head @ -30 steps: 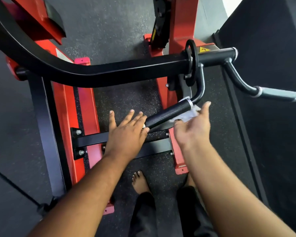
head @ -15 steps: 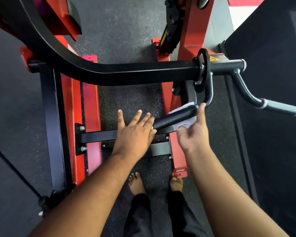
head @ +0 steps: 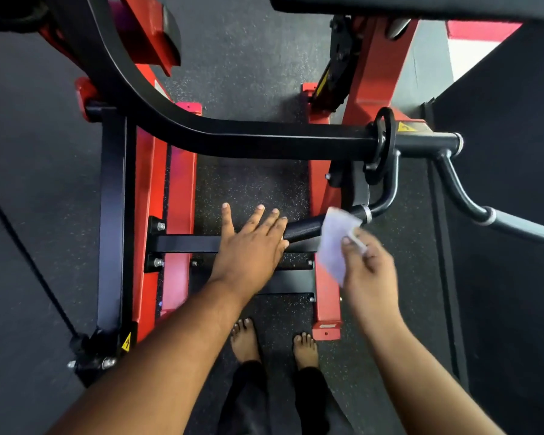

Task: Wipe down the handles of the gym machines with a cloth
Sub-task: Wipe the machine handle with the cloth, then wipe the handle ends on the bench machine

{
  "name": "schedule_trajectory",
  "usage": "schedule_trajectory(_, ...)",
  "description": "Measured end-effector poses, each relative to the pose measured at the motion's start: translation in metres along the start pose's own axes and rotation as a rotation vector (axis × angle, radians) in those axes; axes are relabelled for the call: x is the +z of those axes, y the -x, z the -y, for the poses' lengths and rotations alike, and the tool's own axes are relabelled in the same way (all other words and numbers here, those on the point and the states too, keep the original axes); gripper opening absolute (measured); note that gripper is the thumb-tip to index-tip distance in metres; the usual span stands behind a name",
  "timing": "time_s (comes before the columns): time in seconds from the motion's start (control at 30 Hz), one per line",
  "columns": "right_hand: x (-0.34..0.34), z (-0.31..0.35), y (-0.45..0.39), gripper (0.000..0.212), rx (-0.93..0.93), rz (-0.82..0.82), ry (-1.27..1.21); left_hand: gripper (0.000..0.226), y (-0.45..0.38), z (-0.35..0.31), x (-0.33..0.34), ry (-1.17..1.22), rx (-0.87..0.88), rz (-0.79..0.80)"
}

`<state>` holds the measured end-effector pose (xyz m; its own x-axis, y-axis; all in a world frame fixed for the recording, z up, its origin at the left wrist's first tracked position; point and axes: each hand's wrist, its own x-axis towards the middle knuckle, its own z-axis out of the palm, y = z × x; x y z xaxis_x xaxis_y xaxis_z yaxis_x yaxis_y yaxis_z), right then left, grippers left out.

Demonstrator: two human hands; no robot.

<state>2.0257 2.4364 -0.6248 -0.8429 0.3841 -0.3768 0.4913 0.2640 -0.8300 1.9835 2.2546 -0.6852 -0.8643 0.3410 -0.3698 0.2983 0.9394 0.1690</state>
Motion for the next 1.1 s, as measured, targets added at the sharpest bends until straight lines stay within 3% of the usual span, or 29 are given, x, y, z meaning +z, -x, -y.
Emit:
schedule_trajectory(0.03, -0.010, 0.002, -0.010, 0.033, -0.224, -0.052, 0.221, 0.057, 0.001, -0.001, 0.000, 0.010, -0.008, 0.004)
schedule_trajectory(0.1, -0.019, -0.005, -0.044, 0.057, -0.579, 0.041, 0.634, 0.056, 0.002, -0.005, 0.000, 0.014, -0.038, 0.005)
schedule_trajectory(0.17, -0.011, -0.022, -0.068, 0.069, -0.698, 0.180, 0.968, 0.055, 0.002, -0.007, 0.001, 0.017, -0.072, -0.004)
schedule_trajectory(0.23, 0.003, -0.038, -0.068, 0.071, -0.787, 0.221, 1.137, 0.055, 0.003, -0.009, 0.004, 0.016, -0.102, -0.006)
schedule_trajectory(0.33, 0.029, -0.052, -0.050, 0.068, -0.976, 0.314, 1.117, 0.054, 0.002, -0.011, 0.005, 0.004, -0.118, 0.009)
schedule_trajectory(0.6, 0.027, -0.027, -0.022, 0.067, -0.715, 0.500, 0.893, 0.068, 0.044, -0.013, -0.024, 0.001, -0.262, 0.164)
schedule_trajectory(0.73, -0.007, 0.024, 0.026, 0.041, -0.580, 0.534, 0.894, 0.075, 0.103, -0.028, -0.070, 0.118, -0.342, 0.184)
schedule_trajectory(0.9, -0.039, 0.079, 0.090, 0.016, -0.630, 0.563, 0.919, 0.076, 0.199, -0.059, -0.121, 0.205, -0.451, 0.166)
schedule_trajectory(1.1, -0.039, 0.130, 0.172, 0.015, -0.848, 0.701, 0.958, 0.074, 0.312, -0.076, -0.147, 0.318, -0.585, 0.126)
